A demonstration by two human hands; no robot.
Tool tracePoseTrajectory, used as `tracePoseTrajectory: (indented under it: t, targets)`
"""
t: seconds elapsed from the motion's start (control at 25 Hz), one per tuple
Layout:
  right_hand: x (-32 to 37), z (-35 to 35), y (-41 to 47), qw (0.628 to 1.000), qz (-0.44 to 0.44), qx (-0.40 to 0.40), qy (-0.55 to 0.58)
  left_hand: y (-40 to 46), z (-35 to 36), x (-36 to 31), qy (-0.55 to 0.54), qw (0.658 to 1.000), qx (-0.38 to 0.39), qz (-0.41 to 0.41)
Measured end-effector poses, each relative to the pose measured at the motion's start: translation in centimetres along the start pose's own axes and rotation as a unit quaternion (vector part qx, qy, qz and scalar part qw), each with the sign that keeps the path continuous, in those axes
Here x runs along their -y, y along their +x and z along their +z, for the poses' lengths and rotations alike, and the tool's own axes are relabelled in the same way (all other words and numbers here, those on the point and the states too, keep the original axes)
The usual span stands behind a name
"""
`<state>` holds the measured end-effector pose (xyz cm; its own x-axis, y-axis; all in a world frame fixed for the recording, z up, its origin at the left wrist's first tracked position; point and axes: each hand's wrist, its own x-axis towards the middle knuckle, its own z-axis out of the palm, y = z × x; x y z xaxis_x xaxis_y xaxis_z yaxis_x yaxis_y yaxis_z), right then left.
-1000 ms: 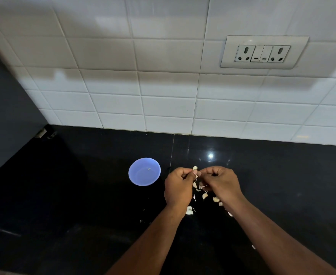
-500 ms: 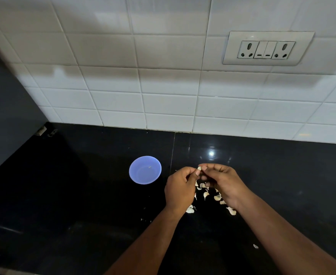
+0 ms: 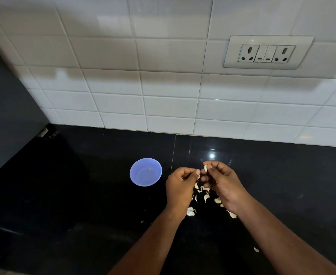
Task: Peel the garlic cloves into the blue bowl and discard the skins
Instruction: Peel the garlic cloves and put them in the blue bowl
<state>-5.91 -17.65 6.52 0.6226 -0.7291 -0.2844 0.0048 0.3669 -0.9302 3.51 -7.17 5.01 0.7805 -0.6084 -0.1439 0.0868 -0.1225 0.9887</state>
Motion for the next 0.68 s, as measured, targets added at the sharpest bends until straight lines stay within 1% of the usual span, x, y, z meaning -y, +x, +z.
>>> tracePoseTrajectory:
  t: [0.08,0.16,0.28,0.4,0.48,0.56,0.64,0.68]
  targets:
    - [0.1,0.1,-0.4,0.999,-0.021,0.016,-0.032,-0.3,0.1,-0.6,-0.035,0.999,0.033,-0.023]
    - [0.1,0.3,-0.8,0.998,-0.026,0.031,-0.050,-0.5,0.3,-0.7,-0.043,0.997,0.053,-0.025]
    - [0.0,0.6,-1.1,0.996,-0.036,0.030,-0.071,-0.6,0.5,-0.6,-0.054,0.998,0.037,-0.017]
    - [0.0,0.5,-1.5,0.994,-0.060,0.024,-0.084,-0.8,0.3,-0.3,-0.050,0.998,0.042,-0.001]
    - [0.0,0.4,-1.7,0.990,-0.076,0.032,-0.111,-0.9,0.0,-0.2,0.003,0.998,0.048,0.034]
    - [0.1,0.3,-1.7,0.986,-0.086,0.039,-0.139,-0.7,-0.4,-0.2,0.110,0.988,0.057,0.092]
    - [0.1,0.2,-1.9,0.982,-0.090,0.044,-0.159,-0.7,-0.8,-0.5,0.253,0.955,0.060,0.141]
    - [0.2,0.1,-2.1,0.980,-0.093,0.049,-0.168,-0.8,-0.9,-0.7,0.297,0.940,0.065,0.153]
